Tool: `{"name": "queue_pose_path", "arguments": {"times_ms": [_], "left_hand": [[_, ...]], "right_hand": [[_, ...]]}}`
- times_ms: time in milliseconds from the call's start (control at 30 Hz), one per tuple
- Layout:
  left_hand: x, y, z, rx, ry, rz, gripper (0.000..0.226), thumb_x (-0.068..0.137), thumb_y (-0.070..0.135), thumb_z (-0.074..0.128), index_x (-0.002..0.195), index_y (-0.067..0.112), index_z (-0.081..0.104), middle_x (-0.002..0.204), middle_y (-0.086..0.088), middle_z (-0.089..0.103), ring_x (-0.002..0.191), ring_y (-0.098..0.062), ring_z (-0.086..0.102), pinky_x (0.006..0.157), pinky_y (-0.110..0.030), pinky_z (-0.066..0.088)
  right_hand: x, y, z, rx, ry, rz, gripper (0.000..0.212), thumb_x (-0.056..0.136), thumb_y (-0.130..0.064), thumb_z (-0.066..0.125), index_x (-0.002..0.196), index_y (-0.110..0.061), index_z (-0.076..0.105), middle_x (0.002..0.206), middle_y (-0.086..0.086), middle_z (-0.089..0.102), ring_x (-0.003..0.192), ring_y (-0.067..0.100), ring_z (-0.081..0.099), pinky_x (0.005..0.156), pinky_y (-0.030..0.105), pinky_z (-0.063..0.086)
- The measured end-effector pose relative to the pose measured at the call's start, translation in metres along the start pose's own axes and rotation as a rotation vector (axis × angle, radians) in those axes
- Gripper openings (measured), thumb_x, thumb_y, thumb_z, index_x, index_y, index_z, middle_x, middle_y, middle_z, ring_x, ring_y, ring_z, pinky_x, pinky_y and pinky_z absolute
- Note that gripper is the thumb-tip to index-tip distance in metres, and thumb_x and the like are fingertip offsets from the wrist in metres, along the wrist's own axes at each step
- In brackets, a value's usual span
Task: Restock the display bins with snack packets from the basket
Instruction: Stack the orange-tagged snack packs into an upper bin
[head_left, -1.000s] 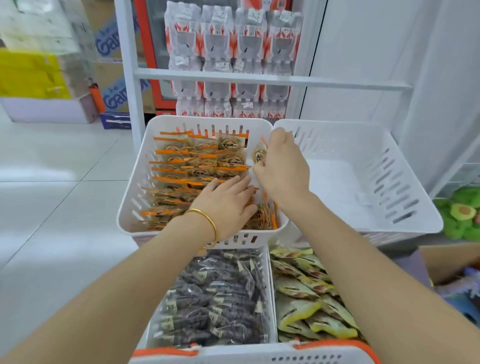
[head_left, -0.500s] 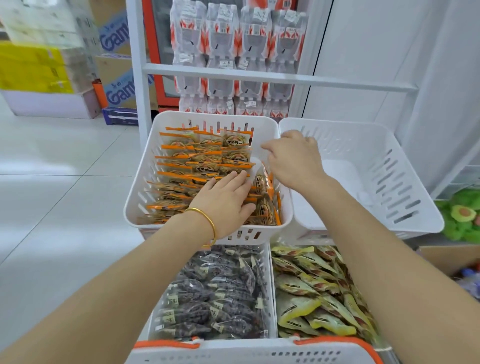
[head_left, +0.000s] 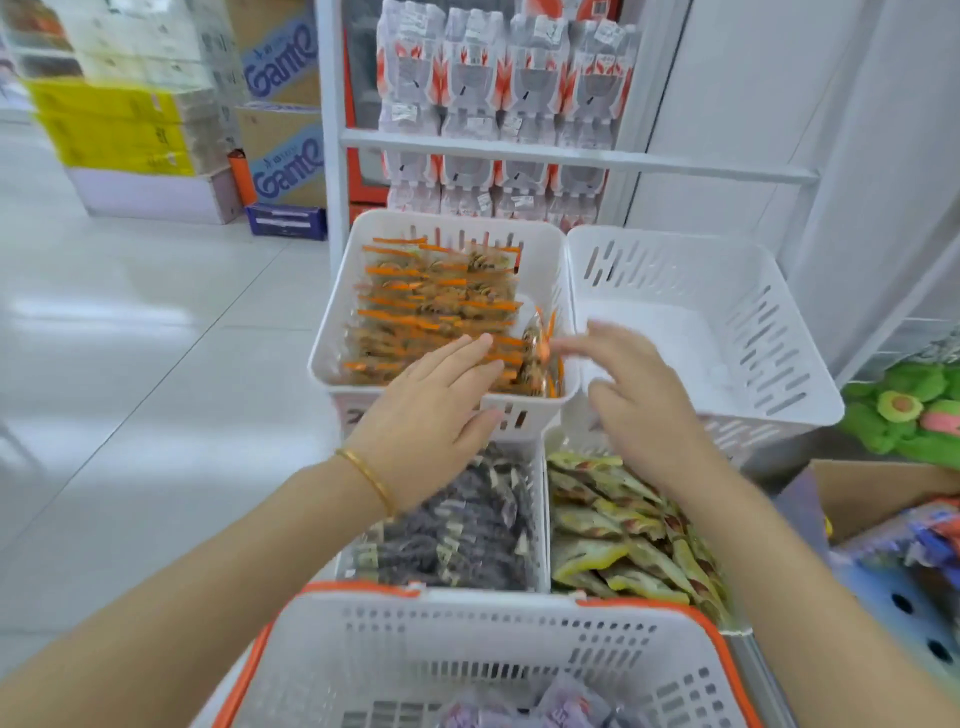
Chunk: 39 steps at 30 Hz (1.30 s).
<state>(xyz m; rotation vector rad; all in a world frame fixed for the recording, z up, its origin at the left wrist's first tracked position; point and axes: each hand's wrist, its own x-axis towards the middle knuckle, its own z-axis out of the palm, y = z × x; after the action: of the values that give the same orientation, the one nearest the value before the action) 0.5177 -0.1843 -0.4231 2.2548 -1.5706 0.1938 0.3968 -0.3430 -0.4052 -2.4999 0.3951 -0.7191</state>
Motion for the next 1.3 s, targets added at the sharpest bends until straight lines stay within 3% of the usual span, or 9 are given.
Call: {"name": "queue_pose_path", "arguments": {"times_ms": [100, 267, 400, 600, 667, 833, 1067, 1200, 1300], "left_hand": [[-0.081, 0.019, -0.008, 0.011, -0.110, -0.008, 0.057, 0.090, 0.043, 0.031, 0.135, 0.012, 0.049, 0.149, -0.008, 0.035, 0.138, -0.024, 0.029, 0.111, -0.027, 0.015], [-0.195, 0.031, 0.000, 0.160, -0.609, -0.167, 0.052, 0.097, 0.036, 0.041, 0.145, 0.022, 0.027, 0.157, -0.001, 0.009, 0.143, -0.019, 0.009, 0.110, -0.020, 0.003], [-0.243, 0.030, 0.013, 0.238, -0.771, -0.210, 0.053, 0.097, 0.041, 0.037, 0.146, 0.027, 0.023, 0.157, 0.003, 0.006, 0.143, -0.019, 0.007, 0.112, -0.026, 0.009], [-0.275, 0.010, 0.028, 0.297, -0.902, -0.221, 0.051, 0.097, 0.041, 0.036, 0.145, 0.027, 0.024, 0.157, 0.004, 0.007, 0.143, -0.019, 0.008, 0.115, -0.037, 0.022], [-0.278, 0.007, 0.031, 0.306, -0.898, -0.201, 0.051, 0.097, 0.042, 0.036, 0.144, 0.026, 0.028, 0.156, 0.002, 0.010, 0.142, -0.020, 0.012, 0.112, -0.039, 0.027], [-0.281, 0.009, 0.037, 0.334, -0.897, -0.116, 0.049, 0.096, 0.043, 0.035, 0.142, 0.024, 0.031, 0.152, 0.001, 0.019, 0.139, -0.019, 0.019, 0.107, -0.037, 0.035], [-0.272, 0.011, 0.043, 0.324, -0.931, -0.092, 0.046, 0.097, 0.042, 0.036, 0.138, 0.020, 0.037, 0.145, -0.003, 0.031, 0.132, -0.023, 0.032, 0.102, -0.040, 0.040], [-0.252, 0.015, 0.050, 0.101, -0.841, -0.420, 0.045, 0.097, 0.038, 0.038, 0.132, 0.010, 0.038, 0.125, -0.011, 0.053, 0.110, -0.027, 0.054, 0.093, -0.043, 0.046], [-0.227, 0.029, 0.059, -0.480, -0.700, -0.896, 0.059, 0.095, 0.043, 0.044, 0.137, 0.004, 0.030, 0.125, -0.020, 0.054, 0.099, -0.031, 0.064, 0.086, -0.041, 0.053]], "right_hand": [[-0.084, -0.023, 0.038, 0.198, -0.215, 0.046, 0.045, 0.084, -0.004, 0.042, 0.119, -0.023, 0.062, 0.113, -0.015, 0.058, 0.113, 0.001, 0.044, 0.090, 0.003, 0.030], [-0.192, -0.016, 0.138, 0.380, -0.594, 0.337, 0.041, 0.088, 0.007, 0.041, 0.118, -0.012, 0.062, 0.105, -0.001, 0.064, 0.107, 0.014, 0.058, 0.084, 0.015, 0.047], [-0.252, 0.003, 0.203, 0.302, -0.847, 0.418, 0.035, 0.093, 0.005, 0.043, 0.121, -0.008, 0.059, 0.117, 0.011, 0.062, 0.112, 0.024, 0.057, 0.095, 0.041, 0.046], [-0.296, 0.015, 0.283, -0.154, -1.187, 0.287, 0.034, 0.093, -0.017, 0.056, 0.125, -0.004, 0.052, 0.145, 0.015, 0.040, 0.115, 0.034, 0.052, 0.091, 0.040, 0.047], [-0.310, 0.010, 0.302, -0.346, -1.178, 0.203, 0.026, 0.090, -0.025, 0.062, 0.109, -0.009, 0.054, 0.140, 0.014, 0.042, 0.113, 0.036, 0.050, 0.087, 0.042, 0.048], [-0.329, -0.010, 0.320, -0.510, -0.996, 0.017, 0.058, 0.080, -0.049, 0.068, 0.128, -0.020, 0.050, 0.130, 0.006, 0.050, 0.127, 0.030, 0.039, 0.094, 0.044, 0.039], [-0.310, 0.000, 0.296, -0.302, -1.023, 0.253, 0.018, 0.081, -0.025, 0.073, 0.080, -0.015, 0.058, 0.089, 0.006, 0.061, 0.089, 0.026, 0.059, 0.063, 0.030, 0.040], [-0.262, 0.004, 0.222, -0.078, -0.840, 0.334, 0.024, 0.076, -0.022, 0.075, 0.069, -0.016, 0.054, 0.070, -0.002, 0.055, 0.076, 0.024, 0.059, 0.060, 0.031, 0.043], [-0.227, -0.009, 0.157, 0.128, -0.580, 0.361, 0.018, 0.076, -0.020, 0.077, 0.084, -0.017, 0.062, 0.081, -0.002, 0.062, 0.080, 0.017, 0.060, 0.071, 0.032, 0.049]]}}
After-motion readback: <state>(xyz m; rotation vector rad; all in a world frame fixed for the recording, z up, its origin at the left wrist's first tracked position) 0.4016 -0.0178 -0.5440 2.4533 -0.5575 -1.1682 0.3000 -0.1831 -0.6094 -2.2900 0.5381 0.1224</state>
